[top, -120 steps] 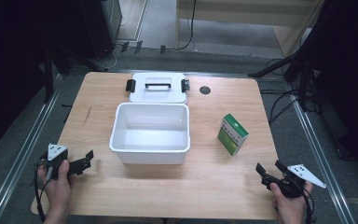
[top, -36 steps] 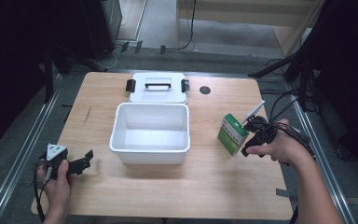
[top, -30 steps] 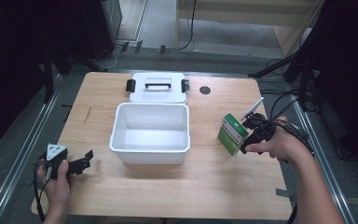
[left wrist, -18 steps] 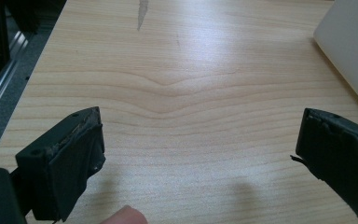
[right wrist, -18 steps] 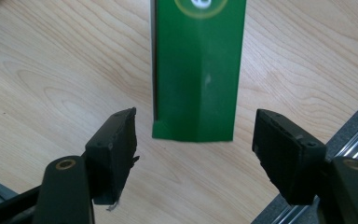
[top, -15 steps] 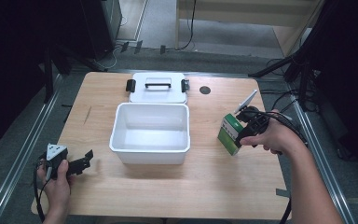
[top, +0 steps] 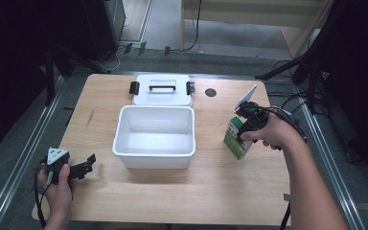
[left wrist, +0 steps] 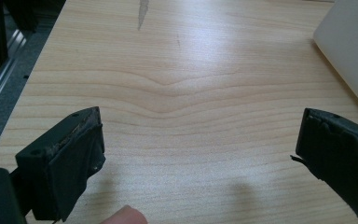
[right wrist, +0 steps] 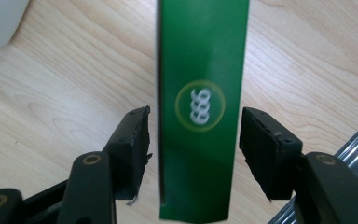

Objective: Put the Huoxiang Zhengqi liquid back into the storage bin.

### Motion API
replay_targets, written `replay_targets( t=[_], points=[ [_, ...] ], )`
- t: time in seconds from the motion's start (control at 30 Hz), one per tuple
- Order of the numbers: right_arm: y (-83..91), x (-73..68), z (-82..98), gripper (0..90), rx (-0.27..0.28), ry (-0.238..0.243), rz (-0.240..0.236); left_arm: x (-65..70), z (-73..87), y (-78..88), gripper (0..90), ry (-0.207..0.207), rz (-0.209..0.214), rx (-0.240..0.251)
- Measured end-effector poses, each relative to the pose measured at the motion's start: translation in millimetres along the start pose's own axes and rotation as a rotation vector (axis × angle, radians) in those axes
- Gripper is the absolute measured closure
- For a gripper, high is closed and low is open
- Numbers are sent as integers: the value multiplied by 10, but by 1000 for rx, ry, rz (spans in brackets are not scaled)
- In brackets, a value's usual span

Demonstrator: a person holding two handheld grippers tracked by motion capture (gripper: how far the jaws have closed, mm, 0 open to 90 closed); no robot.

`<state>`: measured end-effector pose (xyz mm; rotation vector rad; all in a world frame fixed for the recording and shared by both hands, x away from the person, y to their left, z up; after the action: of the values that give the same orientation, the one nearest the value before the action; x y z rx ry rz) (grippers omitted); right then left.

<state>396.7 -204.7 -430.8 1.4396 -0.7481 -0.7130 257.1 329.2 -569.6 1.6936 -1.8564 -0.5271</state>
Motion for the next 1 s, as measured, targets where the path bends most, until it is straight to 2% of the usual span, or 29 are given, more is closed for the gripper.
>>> replay_targets(
  t=[0.4,0.57,0.73,0.8,0.83,0.87,0.9,0.93,0.97,1.0],
  points=[
    [-26,-6,-151,500,-7,-10,10,0,-1,0,18,-1,-1,0],
    [-43,-36,-217,586,-2,5,-2,0,-1,0,17,-1,-1,0],
    [-40,-28,-228,627,-3,25,25,-1,-1,0,18,-1,0,0],
    [-38,-30,-225,635,2,68,30,-1,-1,0,18,-1,0,1],
    [-38,-30,-225,635,2,68,30,0,-1,0,18,-1,0,1],
    [-31,-36,-214,636,3,132,46,1,-1,-1,17,-2,0,0],
    [-31,-36,-214,636,3,132,46,1,-1,-1,18,-2,0,0],
    [-33,-41,-211,636,9,155,51,2,-1,-1,18,-2,-1,-1],
    [-35,-60,-198,636,23,242,74,2,-1,-1,18,-3,-1,-1],
    [-31,-61,-195,636,21,272,89,2,-1,-1,18,-3,-2,-1]
  ],
)
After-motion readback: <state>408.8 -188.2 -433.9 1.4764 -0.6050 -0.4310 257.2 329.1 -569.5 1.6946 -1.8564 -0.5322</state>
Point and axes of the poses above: each handheld gripper's, and its own axes: y roughly backward along the jaws, z roughly out of its underside, x roughly to its right, the point moved 3 cm from there along -y, roughly forward along the jaws, and after that the axes turned 5 degrees about -x, right-handed, at the moved point
